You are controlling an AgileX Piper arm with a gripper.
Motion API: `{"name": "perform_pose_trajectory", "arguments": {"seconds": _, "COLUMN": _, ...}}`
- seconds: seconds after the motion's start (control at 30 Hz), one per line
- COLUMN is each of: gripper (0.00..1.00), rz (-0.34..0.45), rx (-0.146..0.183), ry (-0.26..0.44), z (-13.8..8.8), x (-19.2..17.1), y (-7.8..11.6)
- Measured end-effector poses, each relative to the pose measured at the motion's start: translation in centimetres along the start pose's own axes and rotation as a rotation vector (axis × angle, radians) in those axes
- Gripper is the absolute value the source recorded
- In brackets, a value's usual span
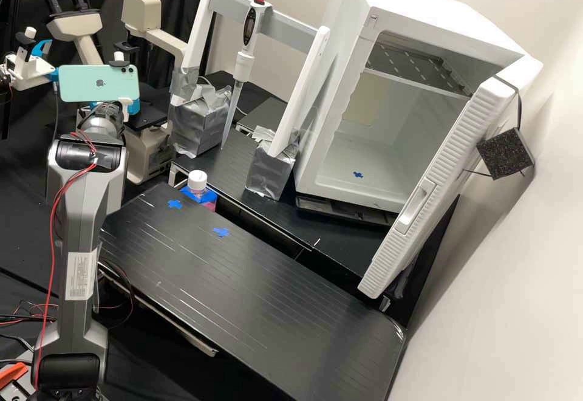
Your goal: Move the petri dish to the bench
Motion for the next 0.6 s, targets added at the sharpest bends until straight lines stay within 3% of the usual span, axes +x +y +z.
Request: {"name": "perform_pose_trajectory", "arguments": {"seconds": 0.6, "gripper": 1.00, "rz": 0.056, "rx": 0.039, "ry": -0.021, "z": -0.3, "x": -1.0, "y": 1.7}}
